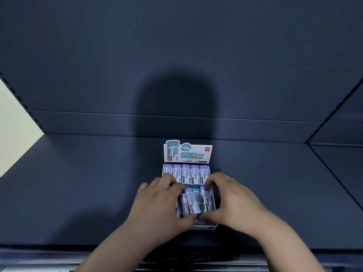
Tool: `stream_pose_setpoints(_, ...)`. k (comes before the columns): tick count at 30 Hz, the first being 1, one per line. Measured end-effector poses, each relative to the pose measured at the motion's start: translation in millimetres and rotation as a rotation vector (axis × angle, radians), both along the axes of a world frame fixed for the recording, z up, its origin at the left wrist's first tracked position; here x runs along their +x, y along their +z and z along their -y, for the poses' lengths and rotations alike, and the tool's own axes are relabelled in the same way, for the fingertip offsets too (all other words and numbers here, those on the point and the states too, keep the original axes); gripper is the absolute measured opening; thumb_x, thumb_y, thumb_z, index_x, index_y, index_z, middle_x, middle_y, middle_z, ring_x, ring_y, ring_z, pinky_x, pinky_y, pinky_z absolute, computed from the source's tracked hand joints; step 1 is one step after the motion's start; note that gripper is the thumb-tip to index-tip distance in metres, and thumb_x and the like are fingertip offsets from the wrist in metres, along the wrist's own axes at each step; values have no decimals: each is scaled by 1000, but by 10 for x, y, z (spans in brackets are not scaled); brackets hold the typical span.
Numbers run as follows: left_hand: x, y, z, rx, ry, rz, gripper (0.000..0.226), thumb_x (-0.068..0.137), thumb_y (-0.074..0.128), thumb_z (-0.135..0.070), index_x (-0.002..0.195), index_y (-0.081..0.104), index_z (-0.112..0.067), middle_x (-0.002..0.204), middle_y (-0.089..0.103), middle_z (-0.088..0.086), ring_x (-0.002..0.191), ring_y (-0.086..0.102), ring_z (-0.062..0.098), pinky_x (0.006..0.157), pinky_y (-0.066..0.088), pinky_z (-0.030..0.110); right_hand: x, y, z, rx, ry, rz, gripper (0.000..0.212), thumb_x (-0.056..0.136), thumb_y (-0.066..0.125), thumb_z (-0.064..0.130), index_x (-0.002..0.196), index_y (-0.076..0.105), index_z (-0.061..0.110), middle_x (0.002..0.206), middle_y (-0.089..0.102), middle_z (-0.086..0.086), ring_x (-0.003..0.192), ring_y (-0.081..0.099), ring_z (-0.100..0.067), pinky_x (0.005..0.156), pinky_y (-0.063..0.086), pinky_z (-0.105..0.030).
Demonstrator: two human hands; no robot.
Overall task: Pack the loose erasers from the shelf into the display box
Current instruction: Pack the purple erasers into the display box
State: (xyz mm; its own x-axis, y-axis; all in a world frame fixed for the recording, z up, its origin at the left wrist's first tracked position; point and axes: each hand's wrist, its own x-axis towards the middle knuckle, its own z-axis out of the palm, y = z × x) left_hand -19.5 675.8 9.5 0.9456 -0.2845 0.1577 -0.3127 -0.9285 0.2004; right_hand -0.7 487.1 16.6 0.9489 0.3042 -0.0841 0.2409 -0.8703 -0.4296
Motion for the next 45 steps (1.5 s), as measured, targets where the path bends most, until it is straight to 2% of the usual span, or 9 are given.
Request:
stream_pose_setpoints(6,-5,64,-10,27,1,-77,73,58,32,-77,109,61,-33,97,45,-13,89,53,8,73,32,27,13,-47,30,82,85,11,75,49,61,74,117,51,43,106,44,27,106,46,2,91,41,-23)
stream_pose_setpoints(9,-12,67,-32,70,-13,-110,86,56,17,-78,127,45,-38,109,35,-16,106,43,4,82,27,25,18,-58,35,118,51,5,64,48,76,61,105,50,45,102,47,29,103,45,4,93,39,-21)
stream_pose_setpoints(13,-17,74,-16,45,-8,-90,88,55,20,-80,124,51,-35,107,38,-15,102,46,5,79,26,26,-16,-65,48,76,30,38,64,53,81,54,108,50,44,96,42,33,102,41,3,93,33,-20)
stream_pose_setpoints(17,5,42,-27,24,-20,-73,81,58,28,-78,117,58,-32,103,42,-14,96,51,7,76,29,27,-41,-58,66,-29,60,145,60,60,67,61,115,57,38,113,46,26,111,40,-4,89,29,-23)
stream_pose_setpoints(20,17,-15,-27,7,-17,-34,65,57,41,-76,94,68,-29,86,49,-13,73,57,7,64,38,26,-41,-31,69,-81,53,117,60,68,66,55,123,50,39,119,44,24,114,35,-3,84,22,-22)
stream_pose_setpoints(26,6,-22,-18,-3,-20,-11,62,57,45,-75,90,69,-29,83,50,-12,68,57,6,59,42,27,-15,22,45,-101,57,85,59,70,63,61,124,48,41,114,39,22,112,34,-3,86,21,-22)
stream_pose_setpoints(36,-31,65,-27,63,-24,-72,89,56,15,-78,130,44,-39,109,33,-16,106,43,4,85,30,26,-59,38,62,-148,52,88,62,74,61,62,130,45,40,115,39,19,115,33,-5,84,17,-20)
stream_pose_setpoints(41,-6,1,-37,6,-31,14,65,58,43,-74,98,69,-31,86,49,-13,73,57,7,64,37,25,-59,42,65,-19,86,97,88,54,45,80,132,45,41,109,36,25,111,32,-1,90,21,-19)
stream_pose_setpoints(45,2,-54,-43,-39,-66,73,61,56,45,-71,96,68,-31,84,49,-13,70,56,7,62,34,25,-59,-4,-16,68,145,52,92,51,54,76,134,43,39,120,41,27,114,30,3,103,23,-28)
